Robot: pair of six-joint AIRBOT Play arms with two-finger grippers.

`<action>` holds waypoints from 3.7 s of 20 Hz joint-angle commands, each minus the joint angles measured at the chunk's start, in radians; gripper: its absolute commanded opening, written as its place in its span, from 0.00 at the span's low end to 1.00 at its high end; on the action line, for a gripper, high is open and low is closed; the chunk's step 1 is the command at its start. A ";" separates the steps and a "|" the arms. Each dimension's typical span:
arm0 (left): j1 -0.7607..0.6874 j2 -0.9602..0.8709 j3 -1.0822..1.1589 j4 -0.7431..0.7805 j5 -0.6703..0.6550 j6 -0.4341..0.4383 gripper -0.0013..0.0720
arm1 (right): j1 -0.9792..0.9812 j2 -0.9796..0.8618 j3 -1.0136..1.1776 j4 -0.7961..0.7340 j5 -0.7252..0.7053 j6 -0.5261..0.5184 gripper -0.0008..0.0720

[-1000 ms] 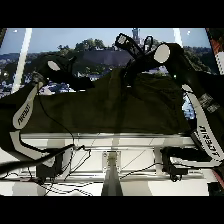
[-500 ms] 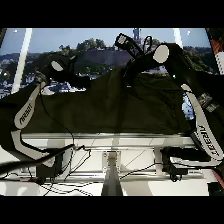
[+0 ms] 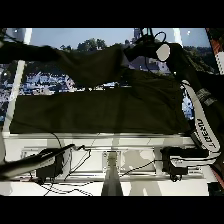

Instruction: Fold the clothes and pants, and hang the long-sleeved shirts on hangers.

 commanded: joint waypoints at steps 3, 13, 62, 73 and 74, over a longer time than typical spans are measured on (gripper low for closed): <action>0.134 0.296 0.013 -0.011 0.051 0.001 0.04 | -0.115 0.000 0.000 -0.007 0.108 0.137 0.96; 0.146 0.146 0.010 0.389 0.327 -0.148 0.04 | -0.492 0.008 -0.001 -0.102 0.669 0.089 0.74; 0.156 -0.439 0.076 0.333 0.681 -0.262 0.07 | -0.803 -0.138 -0.138 0.359 0.432 -0.132 0.06; 0.409 -0.449 0.074 0.338 0.235 -0.264 0.95 | -0.803 -0.138 -0.138 0.359 0.427 -0.132 0.06; 0.447 -0.459 0.072 0.338 0.180 -0.264 0.95 | -0.803 -0.138 -0.138 0.359 0.422 -0.132 0.06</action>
